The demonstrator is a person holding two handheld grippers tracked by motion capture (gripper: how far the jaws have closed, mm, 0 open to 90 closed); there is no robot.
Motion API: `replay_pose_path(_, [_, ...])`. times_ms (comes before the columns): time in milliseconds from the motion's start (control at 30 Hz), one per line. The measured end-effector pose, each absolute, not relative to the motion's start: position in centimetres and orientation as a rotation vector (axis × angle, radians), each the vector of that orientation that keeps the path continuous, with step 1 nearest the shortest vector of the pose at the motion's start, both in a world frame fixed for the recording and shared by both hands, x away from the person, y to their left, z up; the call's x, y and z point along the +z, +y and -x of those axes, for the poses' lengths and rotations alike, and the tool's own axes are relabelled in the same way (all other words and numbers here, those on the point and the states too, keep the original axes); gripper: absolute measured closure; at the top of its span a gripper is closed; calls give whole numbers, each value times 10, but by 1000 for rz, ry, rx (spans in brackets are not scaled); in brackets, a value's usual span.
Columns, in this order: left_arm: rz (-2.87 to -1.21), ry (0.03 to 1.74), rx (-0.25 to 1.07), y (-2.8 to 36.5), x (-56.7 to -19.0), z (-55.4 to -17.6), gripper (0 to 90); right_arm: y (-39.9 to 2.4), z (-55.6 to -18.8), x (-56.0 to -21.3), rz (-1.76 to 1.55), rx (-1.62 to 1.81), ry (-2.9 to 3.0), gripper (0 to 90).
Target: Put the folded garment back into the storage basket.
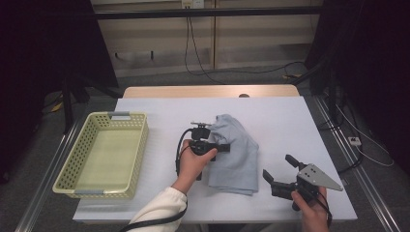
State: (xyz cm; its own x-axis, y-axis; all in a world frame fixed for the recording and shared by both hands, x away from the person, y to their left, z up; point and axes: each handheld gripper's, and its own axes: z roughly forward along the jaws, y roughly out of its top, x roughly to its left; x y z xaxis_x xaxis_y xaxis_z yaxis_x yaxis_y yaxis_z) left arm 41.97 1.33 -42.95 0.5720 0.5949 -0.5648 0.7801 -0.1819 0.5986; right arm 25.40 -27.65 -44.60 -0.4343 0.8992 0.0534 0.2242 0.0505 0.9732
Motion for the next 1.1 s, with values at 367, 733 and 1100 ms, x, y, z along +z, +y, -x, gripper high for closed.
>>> replay_pose_path(367, [-1898, 1118, -164, 37, -401, -427, 714, -277, -254, -446, -1129, 1419, 1718, 41])
replay_pose_path(733, [-1959, 1113, -110, 56, -379, -434, 715, -277, -254, -445, -1131, 1419, 1715, 37])
replay_pose_path(1100, [-2011, 1126, -68, 71, -365, -438, 715, -277, -254, -445, -1127, 1417, 1710, 36])
